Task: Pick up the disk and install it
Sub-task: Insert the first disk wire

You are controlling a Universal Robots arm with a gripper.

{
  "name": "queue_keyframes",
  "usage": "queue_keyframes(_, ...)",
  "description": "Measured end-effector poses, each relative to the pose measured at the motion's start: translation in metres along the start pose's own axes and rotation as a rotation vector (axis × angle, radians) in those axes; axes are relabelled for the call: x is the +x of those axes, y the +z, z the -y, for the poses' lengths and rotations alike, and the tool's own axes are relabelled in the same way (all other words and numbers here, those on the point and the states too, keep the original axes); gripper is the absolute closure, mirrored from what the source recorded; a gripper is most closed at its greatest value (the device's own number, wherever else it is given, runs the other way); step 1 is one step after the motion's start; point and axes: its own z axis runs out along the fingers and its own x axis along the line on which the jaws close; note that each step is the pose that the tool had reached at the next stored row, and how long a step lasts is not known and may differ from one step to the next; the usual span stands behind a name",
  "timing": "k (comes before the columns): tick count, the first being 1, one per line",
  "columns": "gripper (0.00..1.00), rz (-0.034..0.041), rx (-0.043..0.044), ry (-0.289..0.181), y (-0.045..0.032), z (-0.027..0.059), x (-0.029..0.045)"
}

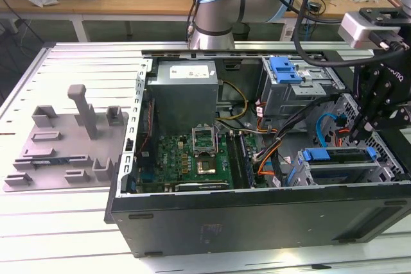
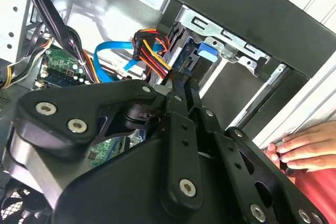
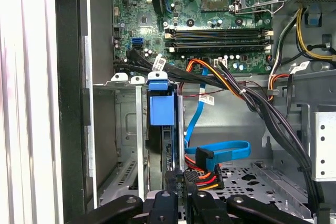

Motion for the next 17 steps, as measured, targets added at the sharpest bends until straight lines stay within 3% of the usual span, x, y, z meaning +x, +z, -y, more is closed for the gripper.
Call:
queue_keyframes(5,0.83,0.0024,0.0,0.0,0.0003,0.0001,0.0015)
queue_keyframes(9,0.83,0.0109,-0.0003,0.0,0.0005,0.0001,0.0025)
queue_keyframes(17,0.83,0.0145,-0.0004,0.0,0.0011,0.0001,0.0039)
